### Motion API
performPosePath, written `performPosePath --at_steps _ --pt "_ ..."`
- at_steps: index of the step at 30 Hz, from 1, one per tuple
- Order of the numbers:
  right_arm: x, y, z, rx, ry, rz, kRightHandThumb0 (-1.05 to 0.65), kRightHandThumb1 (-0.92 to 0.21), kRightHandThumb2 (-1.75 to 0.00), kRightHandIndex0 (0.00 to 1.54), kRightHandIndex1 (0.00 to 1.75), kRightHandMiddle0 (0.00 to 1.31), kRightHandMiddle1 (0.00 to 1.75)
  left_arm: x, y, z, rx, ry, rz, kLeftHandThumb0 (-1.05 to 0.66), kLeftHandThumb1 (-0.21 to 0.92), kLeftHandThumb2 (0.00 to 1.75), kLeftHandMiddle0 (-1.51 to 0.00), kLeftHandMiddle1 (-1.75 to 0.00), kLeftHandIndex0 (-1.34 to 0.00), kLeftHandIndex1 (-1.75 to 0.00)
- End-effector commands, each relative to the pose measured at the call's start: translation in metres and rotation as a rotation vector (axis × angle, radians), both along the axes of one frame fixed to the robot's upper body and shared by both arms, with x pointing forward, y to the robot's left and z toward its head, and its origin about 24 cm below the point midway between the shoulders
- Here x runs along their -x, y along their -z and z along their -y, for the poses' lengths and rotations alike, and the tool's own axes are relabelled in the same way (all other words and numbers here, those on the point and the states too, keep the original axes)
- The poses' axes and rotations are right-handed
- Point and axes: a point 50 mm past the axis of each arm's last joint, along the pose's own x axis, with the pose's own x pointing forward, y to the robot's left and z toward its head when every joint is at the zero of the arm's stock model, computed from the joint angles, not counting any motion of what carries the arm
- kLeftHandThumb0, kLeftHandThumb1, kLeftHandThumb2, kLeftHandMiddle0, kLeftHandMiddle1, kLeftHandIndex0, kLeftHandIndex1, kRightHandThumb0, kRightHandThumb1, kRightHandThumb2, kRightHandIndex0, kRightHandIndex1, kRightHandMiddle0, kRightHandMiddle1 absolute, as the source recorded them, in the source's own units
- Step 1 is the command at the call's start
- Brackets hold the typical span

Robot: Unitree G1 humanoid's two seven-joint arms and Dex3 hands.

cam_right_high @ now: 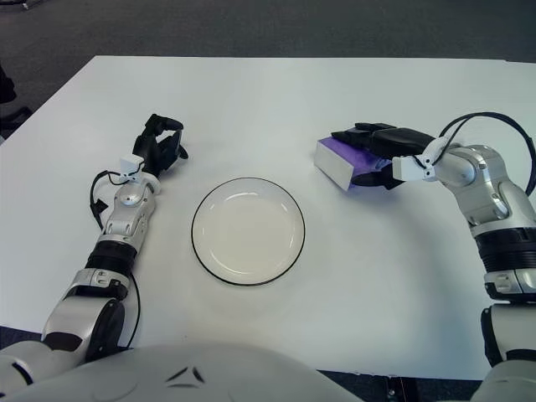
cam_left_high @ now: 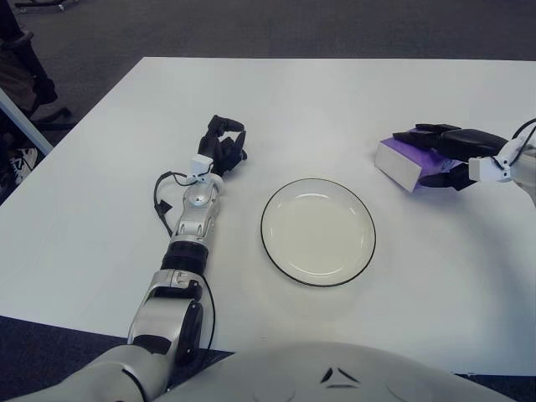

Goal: Put the tissue paper into the plate.

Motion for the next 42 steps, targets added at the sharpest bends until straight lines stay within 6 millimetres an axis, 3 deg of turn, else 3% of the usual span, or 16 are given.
performPosePath --at_steps 1,7,12,14,18,19,20,21,23,25,28,33,42 --pt "0.000 0.016 -0.004 0.005 -0.005 -0.071 -0.98 -0.92 -0.65 0.01 0.00 0.08 0.00 0.028 0.048 0.001 0.035 -0.028 -0.166 -0.35 0.92 0.40 -0.70 -1.74 -0.32 -1.63" --pt "-0.002 0.020 -0.007 0.004 -0.005 -0.041 -0.99 -0.92 -0.66 0.00 0.00 0.07 0.00 0.029 0.048 0.001 0.033 -0.029 -0.166 -0.35 0.92 0.40 -0.70 -1.74 -0.32 -1.63" --pt "-0.006 0.034 -0.009 -0.003 -0.007 0.083 -0.97 -0.92 -0.64 0.03 0.01 0.11 0.02 0.029 0.048 0.001 0.038 -0.033 -0.162 -0.35 0.92 0.40 -0.70 -1.74 -0.32 -1.63" --pt "-0.006 0.039 -0.009 -0.014 -0.012 0.138 -0.87 -0.92 -0.55 0.15 0.03 0.22 0.06 0.029 0.048 0.001 0.044 -0.036 -0.159 -0.35 0.92 0.40 -0.70 -1.74 -0.32 -1.63" --pt "-0.005 0.047 -0.007 -0.060 -0.028 0.249 -0.52 -0.92 -0.31 0.50 0.04 0.53 0.19 0.030 0.047 0.002 0.055 -0.039 -0.153 -0.35 0.92 0.40 -0.70 -1.74 -0.32 -1.63" --pt "-0.005 0.049 -0.005 -0.069 -0.031 0.266 -0.33 -0.92 -0.28 0.48 0.49 0.51 0.63 0.030 0.047 0.002 0.057 -0.039 -0.153 -0.35 0.92 0.40 -0.70 -1.74 -0.32 -1.63" --pt "-0.005 0.051 -0.004 -0.079 -0.030 0.279 -0.27 -0.92 -0.28 0.47 0.66 0.50 0.80 0.030 0.047 0.002 0.059 -0.039 -0.152 -0.35 0.92 0.40 -0.70 -1.74 -0.32 -1.63" --pt "-0.005 0.053 -0.002 -0.085 -0.030 0.289 -0.17 -0.92 -0.28 0.44 0.94 0.48 1.02 0.030 0.047 0.002 0.060 -0.039 -0.151 -0.35 0.92 0.40 -0.70 -1.74 -0.32 -1.63" --pt "-0.005 0.056 0.000 -0.094 -0.033 0.307 -0.09 -0.90 -0.33 0.41 1.22 0.45 1.21 0.030 0.047 0.002 0.064 -0.039 -0.150 -0.35 0.92 0.40 -0.70 -1.74 -0.32 -1.63" --pt "-0.005 0.057 0.001 -0.091 -0.044 0.322 -0.03 -0.78 -0.58 0.34 1.51 0.42 1.39 0.030 0.047 0.003 0.067 -0.039 -0.150 -0.35 0.92 0.40 -0.70 -1.74 -0.32 -1.63" --pt "-0.004 0.057 0.001 -0.079 -0.069 0.343 -0.01 -0.68 -0.77 0.30 1.67 0.42 1.48 0.030 0.047 0.003 0.070 -0.039 -0.149 -0.35 0.92 0.40 -0.70 -1.74 -0.32 -1.63" --pt "-0.004 0.055 0.001 -0.086 -0.087 0.355 0.00 -0.57 -0.99 0.33 1.72 0.36 1.68 0.029 0.047 0.003 0.073 -0.040 -0.148 -0.35 0.92 0.41 -0.71 -1.74 -0.32 -1.63" --pt "-0.003 0.050 0.001 -0.159 -0.076 0.393 0.00 -0.51 -1.08 0.41 1.70 0.35 1.74 0.028 0.047 0.003 0.075 -0.040 -0.148 -0.35 0.92 0.41 -0.72 -1.74 -0.33 -1.63"
